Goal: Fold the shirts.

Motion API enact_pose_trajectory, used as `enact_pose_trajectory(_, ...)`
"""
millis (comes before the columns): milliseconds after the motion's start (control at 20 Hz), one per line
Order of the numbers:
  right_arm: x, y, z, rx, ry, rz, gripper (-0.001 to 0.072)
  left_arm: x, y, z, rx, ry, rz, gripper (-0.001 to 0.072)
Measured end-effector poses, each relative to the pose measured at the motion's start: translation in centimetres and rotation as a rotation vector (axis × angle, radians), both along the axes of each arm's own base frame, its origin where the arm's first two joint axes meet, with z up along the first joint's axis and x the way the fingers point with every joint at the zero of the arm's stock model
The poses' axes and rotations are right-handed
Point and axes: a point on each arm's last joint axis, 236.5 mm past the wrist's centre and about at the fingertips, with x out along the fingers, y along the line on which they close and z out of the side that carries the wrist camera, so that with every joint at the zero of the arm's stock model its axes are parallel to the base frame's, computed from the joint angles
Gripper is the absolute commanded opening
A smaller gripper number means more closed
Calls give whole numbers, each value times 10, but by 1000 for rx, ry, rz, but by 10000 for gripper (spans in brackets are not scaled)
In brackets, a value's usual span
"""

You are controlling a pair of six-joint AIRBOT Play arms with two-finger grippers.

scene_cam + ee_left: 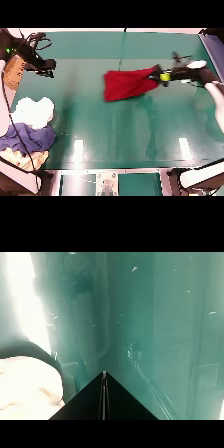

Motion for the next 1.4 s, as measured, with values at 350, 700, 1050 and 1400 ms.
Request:
enact_pose_trajectory(350, -117, -242, 32, -146, 25, -527, 13, -2, 0, 0, 0, 9, -6, 26)
enact_pose_trajectory(700, -300, -347, -1, -237, 206, -976, 14, -3, -1, 0, -1, 9, -10, 25)
enact_pose_trajectory(1050, -362, -322, -59, -170, 368, -1061, 14, -6, -4, 0, -13, 22, -16, 26)
enact_pose_trajectory(1400, -389, -318, -66, -230, 472, -1015, 500, -8, -6, 0, -21, 29, -21, 25)
